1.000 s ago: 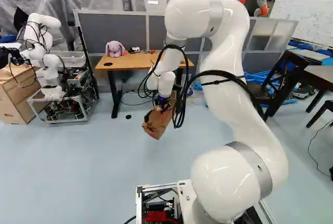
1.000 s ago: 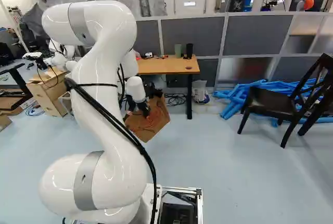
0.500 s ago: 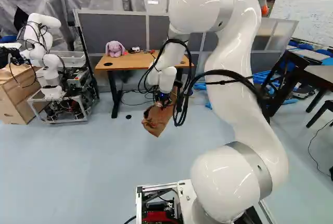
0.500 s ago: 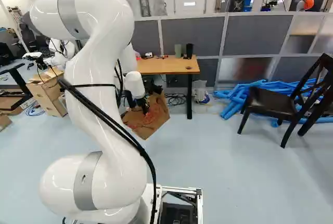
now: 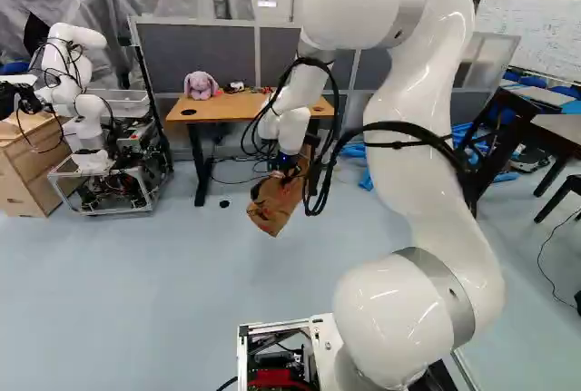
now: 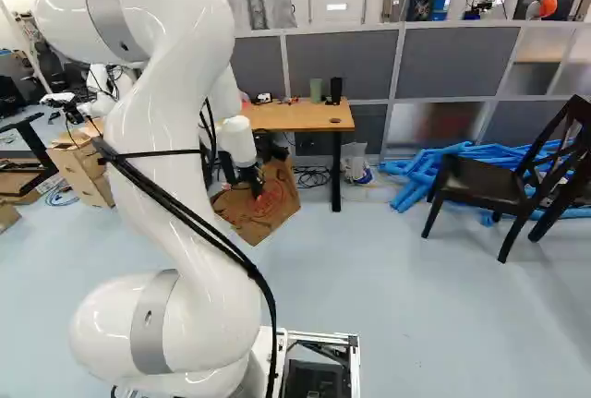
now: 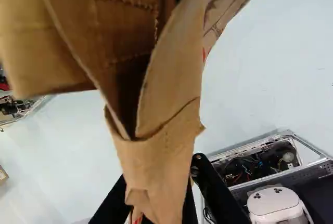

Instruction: Pick up the bag on the ground and place it on the table

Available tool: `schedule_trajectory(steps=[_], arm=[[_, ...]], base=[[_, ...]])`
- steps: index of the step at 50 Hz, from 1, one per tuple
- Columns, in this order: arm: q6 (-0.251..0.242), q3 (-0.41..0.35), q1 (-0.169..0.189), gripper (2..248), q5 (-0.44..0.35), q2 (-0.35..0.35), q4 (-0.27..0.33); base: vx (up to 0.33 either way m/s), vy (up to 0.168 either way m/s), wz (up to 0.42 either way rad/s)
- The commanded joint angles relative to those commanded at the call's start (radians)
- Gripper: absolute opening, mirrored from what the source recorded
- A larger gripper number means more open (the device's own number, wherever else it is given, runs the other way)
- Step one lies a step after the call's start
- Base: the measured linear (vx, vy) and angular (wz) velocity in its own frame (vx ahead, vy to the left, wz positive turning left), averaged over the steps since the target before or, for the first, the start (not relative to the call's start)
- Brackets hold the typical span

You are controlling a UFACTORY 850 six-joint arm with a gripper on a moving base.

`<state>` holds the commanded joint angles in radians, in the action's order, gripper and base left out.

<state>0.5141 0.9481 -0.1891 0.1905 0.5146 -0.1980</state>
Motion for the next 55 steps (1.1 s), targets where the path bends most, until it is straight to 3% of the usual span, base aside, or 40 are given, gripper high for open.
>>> schedule_trajectory(steps=[55], arm=[[0.0,0.037,0.017,23,0.215,-0.123,0.0]], base=[[0.0,0.0,0.0]])
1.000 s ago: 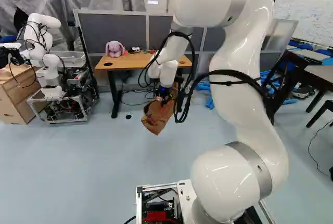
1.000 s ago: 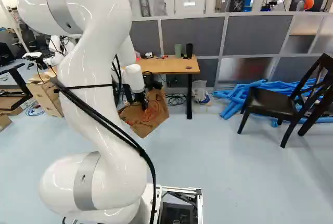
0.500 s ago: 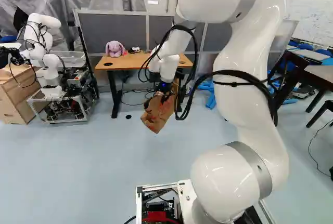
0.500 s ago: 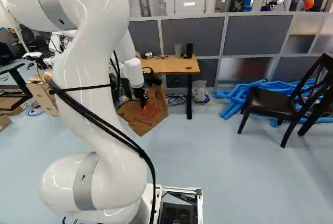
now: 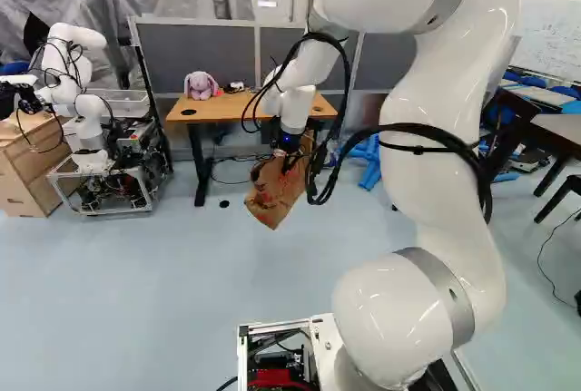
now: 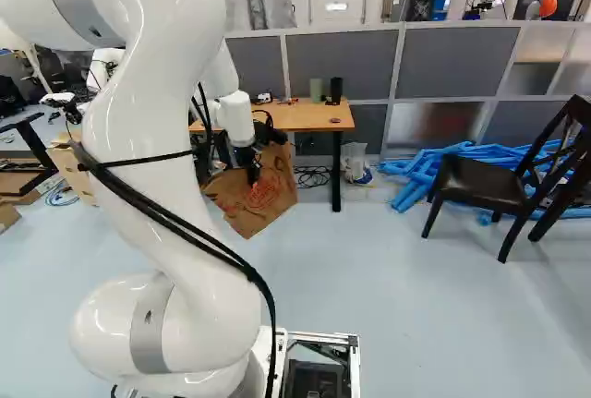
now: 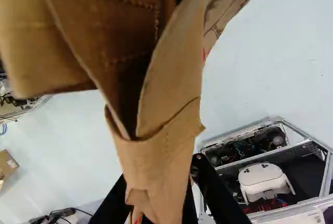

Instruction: Pick up the bag on the ground and place it on the table

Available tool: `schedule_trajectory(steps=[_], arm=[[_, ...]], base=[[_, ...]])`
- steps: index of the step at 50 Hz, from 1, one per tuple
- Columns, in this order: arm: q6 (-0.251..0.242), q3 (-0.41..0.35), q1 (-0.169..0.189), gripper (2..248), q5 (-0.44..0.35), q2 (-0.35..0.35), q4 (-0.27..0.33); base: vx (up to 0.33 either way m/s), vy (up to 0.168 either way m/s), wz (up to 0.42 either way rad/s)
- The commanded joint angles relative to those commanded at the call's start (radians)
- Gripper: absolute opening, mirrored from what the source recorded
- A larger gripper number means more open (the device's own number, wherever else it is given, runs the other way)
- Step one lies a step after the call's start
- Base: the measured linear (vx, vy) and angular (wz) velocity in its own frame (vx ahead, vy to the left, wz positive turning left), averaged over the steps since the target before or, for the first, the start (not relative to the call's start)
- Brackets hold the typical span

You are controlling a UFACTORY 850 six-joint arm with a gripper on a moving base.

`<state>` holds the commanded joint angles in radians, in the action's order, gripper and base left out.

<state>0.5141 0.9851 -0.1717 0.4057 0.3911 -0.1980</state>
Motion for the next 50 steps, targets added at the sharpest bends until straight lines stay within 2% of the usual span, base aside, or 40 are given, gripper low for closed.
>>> schedule_trajectory(steps=[50], arm=[[0.0,0.066,0.016,23,0.19,-0.089,0.0]], base=[[0.0,0.0,0.0]])
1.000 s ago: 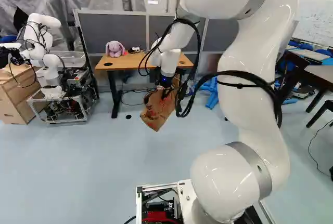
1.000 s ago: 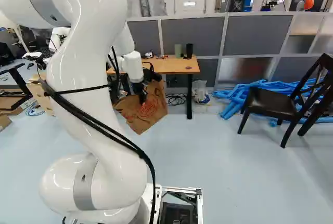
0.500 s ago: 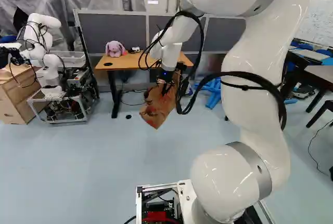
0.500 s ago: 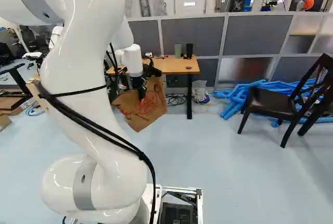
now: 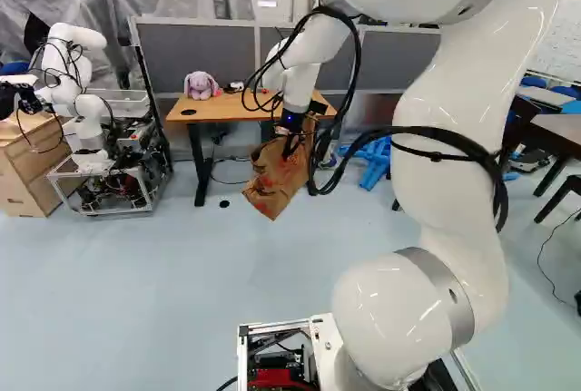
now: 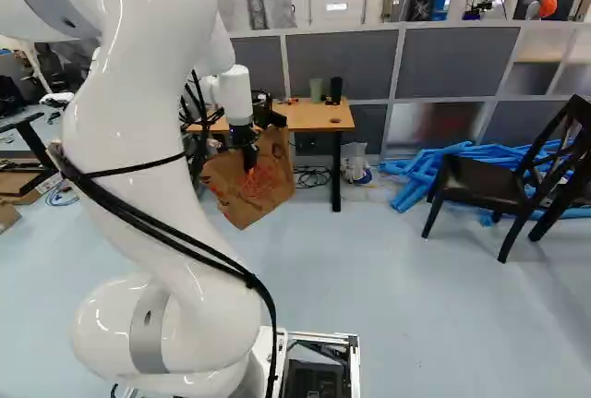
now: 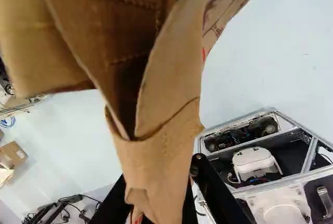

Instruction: Pick up the bag on the ground and place it on the table

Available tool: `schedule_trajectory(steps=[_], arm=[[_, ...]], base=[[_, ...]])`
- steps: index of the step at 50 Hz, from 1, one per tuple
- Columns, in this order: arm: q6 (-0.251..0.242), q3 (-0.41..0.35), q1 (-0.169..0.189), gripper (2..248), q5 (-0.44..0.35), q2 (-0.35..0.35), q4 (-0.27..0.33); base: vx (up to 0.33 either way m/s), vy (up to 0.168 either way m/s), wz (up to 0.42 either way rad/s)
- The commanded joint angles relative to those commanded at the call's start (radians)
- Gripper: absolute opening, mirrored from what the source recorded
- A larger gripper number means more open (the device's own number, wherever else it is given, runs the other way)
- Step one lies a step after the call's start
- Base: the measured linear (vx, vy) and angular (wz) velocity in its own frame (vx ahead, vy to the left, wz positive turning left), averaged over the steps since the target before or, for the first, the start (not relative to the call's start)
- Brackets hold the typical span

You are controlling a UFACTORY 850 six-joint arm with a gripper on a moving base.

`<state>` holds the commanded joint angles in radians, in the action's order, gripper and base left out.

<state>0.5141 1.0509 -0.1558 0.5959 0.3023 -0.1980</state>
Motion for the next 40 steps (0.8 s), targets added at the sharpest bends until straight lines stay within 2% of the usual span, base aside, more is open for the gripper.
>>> schedule_trajectory(steps=[40], arm=[[0.0,0.072,0.012,23,0.143,-0.054,0.0]], base=[[0.0,0.0,0.0]])
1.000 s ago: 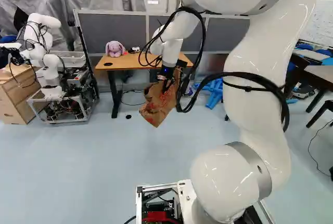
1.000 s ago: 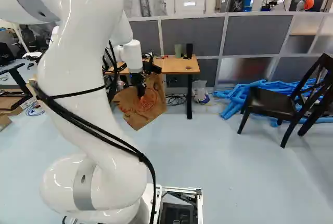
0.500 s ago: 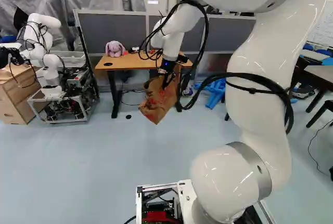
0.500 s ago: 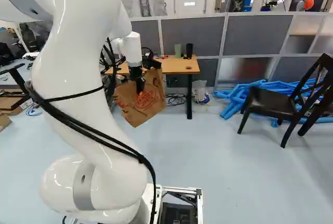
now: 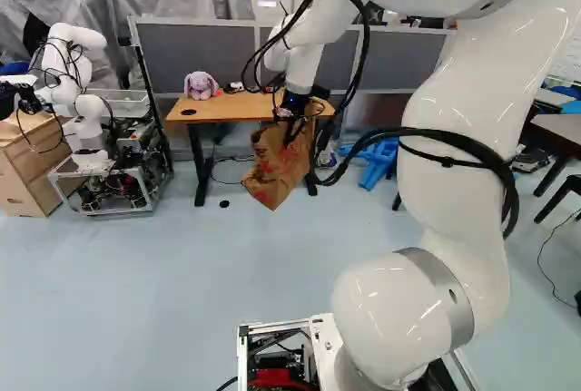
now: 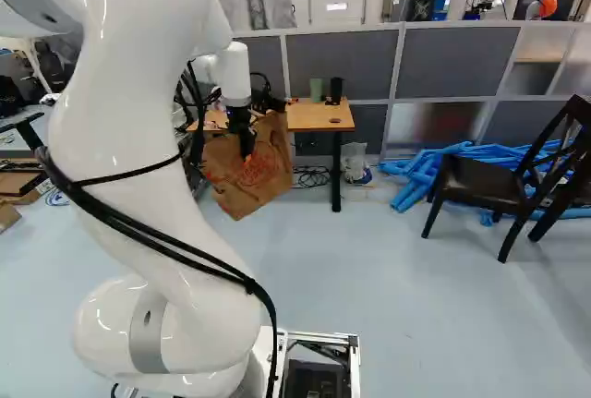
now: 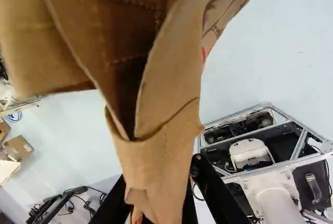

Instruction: Pick up the bag on the ground and place it on the table

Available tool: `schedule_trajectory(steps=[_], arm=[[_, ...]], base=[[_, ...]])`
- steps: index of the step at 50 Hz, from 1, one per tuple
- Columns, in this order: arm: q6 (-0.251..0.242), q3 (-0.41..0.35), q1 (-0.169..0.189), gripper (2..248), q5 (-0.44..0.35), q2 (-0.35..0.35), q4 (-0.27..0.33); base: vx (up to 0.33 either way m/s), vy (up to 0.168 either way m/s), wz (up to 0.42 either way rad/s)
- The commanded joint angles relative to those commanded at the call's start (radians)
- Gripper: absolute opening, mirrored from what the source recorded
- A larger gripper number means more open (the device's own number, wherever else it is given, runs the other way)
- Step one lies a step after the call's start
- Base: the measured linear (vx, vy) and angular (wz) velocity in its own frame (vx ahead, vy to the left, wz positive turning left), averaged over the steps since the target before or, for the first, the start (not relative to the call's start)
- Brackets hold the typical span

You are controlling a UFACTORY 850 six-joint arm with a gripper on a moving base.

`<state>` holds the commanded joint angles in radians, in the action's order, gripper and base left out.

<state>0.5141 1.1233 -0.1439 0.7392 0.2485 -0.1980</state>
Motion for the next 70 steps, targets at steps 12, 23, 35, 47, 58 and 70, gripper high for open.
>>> schedule_trajectory(steps=[12,23,35,47,58,70], arm=[[0.0,0.026,0.003,23,0.043,-0.012,0.0],[0.0,0.051,0.007,23,0.082,-0.022,0.0],[0.0,0.08,0.01,23,0.125,-0.032,0.0],[0.0,0.111,0.013,23,0.168,-0.04,0.0],[0.0,0.14,0.016,23,0.208,-0.046,0.0],[0.0,0.175,0.019,23,0.251,-0.051,0.0]], base=[[0.0,0.0,0.0],[0.0,0.0,0.0],[0.0,0.0,0.0],[0.0,0.0,0.0],[0.0,0.0,0.0],[0.0,0.0,0.0]])
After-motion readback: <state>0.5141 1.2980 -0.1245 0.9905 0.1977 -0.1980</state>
